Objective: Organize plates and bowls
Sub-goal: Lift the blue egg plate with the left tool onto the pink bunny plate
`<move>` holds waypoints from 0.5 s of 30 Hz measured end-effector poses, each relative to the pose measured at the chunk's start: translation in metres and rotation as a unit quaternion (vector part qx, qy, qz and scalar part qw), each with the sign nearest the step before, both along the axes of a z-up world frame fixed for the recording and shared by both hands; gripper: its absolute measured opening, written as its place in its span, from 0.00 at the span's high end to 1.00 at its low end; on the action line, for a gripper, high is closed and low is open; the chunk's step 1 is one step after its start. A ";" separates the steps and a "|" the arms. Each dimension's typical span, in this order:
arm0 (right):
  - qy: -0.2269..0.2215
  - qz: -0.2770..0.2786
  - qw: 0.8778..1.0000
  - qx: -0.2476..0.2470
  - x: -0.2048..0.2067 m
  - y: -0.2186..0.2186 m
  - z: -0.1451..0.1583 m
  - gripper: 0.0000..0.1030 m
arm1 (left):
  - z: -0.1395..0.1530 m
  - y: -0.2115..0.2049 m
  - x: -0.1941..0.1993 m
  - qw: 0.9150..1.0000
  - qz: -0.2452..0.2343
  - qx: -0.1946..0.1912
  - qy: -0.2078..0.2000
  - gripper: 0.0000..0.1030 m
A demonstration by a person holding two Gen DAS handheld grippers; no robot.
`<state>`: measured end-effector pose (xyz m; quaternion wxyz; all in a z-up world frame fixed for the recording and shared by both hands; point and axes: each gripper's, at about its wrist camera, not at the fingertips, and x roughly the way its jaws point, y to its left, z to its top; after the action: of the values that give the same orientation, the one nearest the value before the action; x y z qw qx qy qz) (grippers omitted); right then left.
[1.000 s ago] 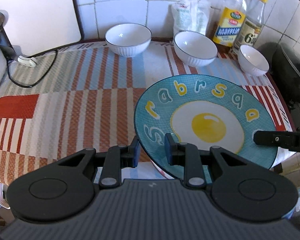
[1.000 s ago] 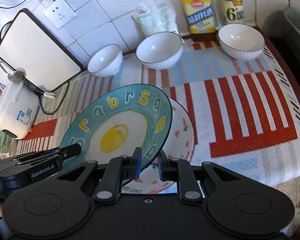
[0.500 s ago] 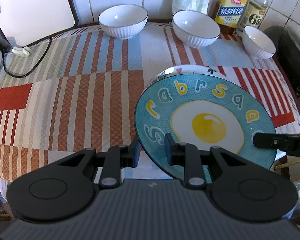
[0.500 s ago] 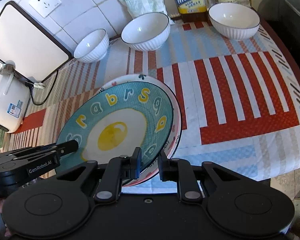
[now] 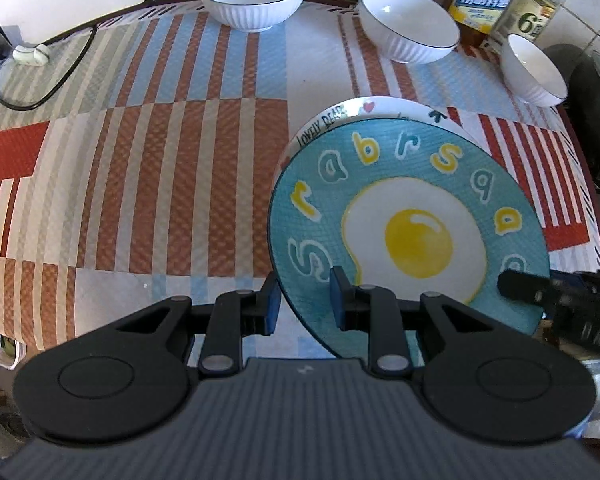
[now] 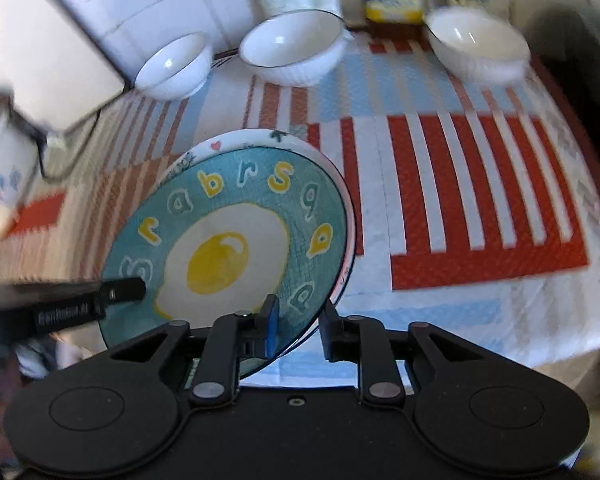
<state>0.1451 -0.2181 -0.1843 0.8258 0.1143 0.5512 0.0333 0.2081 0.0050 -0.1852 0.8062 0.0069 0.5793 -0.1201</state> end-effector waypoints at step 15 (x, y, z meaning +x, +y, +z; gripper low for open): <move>0.020 0.018 0.995 -0.094 0.012 0.026 -0.016 0.59 | -0.013 -0.006 0.008 0.999 -0.032 0.017 0.033 0.77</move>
<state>0.1575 -0.1923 -0.2008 0.8211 0.0268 0.5702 -0.0060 0.2158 -0.0006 -0.1986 0.7821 0.0353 0.6070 -0.1363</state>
